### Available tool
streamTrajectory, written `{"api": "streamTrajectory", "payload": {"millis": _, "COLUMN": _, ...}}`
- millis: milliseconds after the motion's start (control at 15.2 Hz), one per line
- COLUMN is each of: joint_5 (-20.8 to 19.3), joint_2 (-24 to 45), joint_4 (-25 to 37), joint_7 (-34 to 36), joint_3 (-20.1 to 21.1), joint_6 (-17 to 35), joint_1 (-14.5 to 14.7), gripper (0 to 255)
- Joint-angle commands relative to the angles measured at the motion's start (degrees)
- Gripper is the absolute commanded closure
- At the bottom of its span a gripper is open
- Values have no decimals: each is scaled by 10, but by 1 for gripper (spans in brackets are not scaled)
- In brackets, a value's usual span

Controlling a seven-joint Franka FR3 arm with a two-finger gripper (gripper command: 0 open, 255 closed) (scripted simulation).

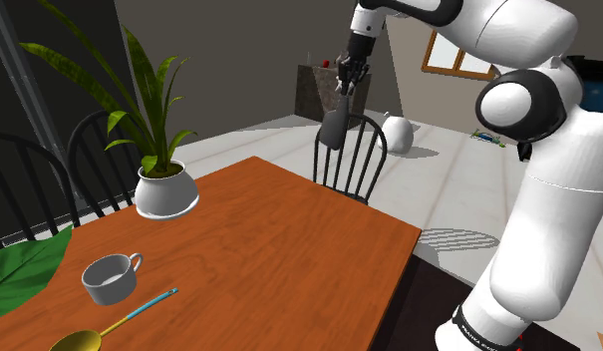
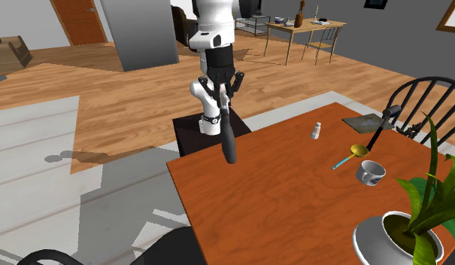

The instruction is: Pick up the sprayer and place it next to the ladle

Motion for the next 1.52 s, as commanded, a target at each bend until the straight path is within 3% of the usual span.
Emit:
{"api": "streamTrajectory", "payload": {"millis": 0, "joint_5": 4, "joint_2": 14, "joint_4": 37, "joint_7": 0, "joint_3": -1, "joint_6": -23, "joint_1": -3, "gripper": 255}}
{"api": "streamTrajectory", "payload": {"millis": 132, "joint_5": 8, "joint_2": 28, "joint_4": 72, "joint_7": 0, "joint_3": -2, "joint_6": -45, "joint_1": -7, "gripper": 255}}
{"api": "streamTrajectory", "payload": {"millis": 396, "joint_5": -18, "joint_2": -42, "joint_4": -50, "joint_7": 52, "joint_3": 21, "joint_6": 13, "joint_1": 38, "gripper": 255}}
{"api": "streamTrajectory", "payload": {"millis": 726, "joint_5": -37, "joint_2": -97, "joint_4": -153, "joint_7": 119, "joint_3": 54, "joint_6": 64, "joint_1": 78, "gripper": 255}}
{"api": "streamTrajectory", "payload": {"millis": 1452, "joint_5": -55, "joint_2": -146, "joint_4": -280, "joint_7": 266, "joint_3": 133, "joint_6": 146, "joint_1": 148, "gripper": 255}}
